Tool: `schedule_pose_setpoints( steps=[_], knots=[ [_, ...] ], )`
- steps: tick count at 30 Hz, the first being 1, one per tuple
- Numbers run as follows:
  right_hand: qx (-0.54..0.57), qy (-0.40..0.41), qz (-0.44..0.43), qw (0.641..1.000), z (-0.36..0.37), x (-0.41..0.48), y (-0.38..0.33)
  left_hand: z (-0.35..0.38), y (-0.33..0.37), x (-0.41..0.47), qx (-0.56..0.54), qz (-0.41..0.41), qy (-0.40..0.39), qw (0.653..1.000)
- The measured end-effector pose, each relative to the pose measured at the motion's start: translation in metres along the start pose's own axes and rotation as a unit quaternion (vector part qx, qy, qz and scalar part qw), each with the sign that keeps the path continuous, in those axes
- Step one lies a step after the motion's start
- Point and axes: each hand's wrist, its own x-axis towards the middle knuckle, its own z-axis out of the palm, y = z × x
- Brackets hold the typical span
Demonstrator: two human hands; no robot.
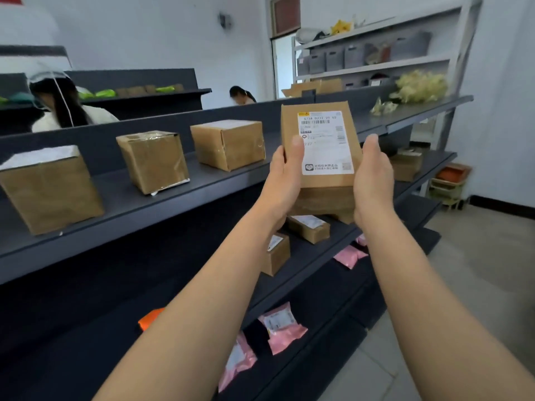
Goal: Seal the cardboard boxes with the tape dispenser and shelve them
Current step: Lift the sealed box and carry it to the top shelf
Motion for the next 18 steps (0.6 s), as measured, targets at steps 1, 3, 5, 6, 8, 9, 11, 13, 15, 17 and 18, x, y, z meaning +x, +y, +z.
schedule_pose_setpoints(
  steps=[1,3,5,6,8,9,11,13,15,17,18],
  knots=[
    [0.004,-0.006,-0.013,1.0,0.003,0.018,-0.004,0.005,0.002,0.015,-0.006,-0.002,0.011,1.0],
    [0.009,-0.028,-0.022,0.999,0.01,0.051,-0.009,0.014,0.005,0.04,-0.018,-0.002,0.041,0.999],
    [0.012,-0.063,-0.024,0.998,0.019,0.082,-0.013,0.021,0.007,0.063,-0.03,-0.006,0.063,0.998],
    [0.013,-0.08,-0.024,0.996,0.023,0.097,-0.014,0.024,0.008,0.074,-0.036,-0.009,0.072,0.997],
    [0.005,-0.109,-0.024,0.994,0.033,0.126,-0.015,0.029,0.012,0.096,-0.049,-0.02,0.099,0.994],
    [0.001,-0.123,-0.025,0.992,0.039,0.14,-0.015,0.031,0.014,0.106,-0.051,-0.031,0.116,0.992],
    [-0.004,-0.156,-0.021,0.988,0.049,0.164,-0.014,0.035,0.014,0.126,-0.046,-0.051,0.146,0.987],
    [-0.003,-0.182,-0.011,0.983,0.06,0.185,-0.012,0.037,0.014,0.142,-0.028,-0.06,0.17,0.983],
    [-0.005,-0.201,-0.008,0.98,0.07,0.202,-0.008,0.037,0.013,0.159,-0.011,-0.07,0.191,0.979],
    [-0.002,-0.216,-0.006,0.976,0.08,0.216,-0.006,0.035,0.01,0.175,-0.003,-0.078,0.214,0.974],
    [-0.002,-0.224,-0.004,0.975,0.084,0.221,-0.005,0.033,0.009,0.182,-0.004,-0.083,0.225,0.971]
  ],
)
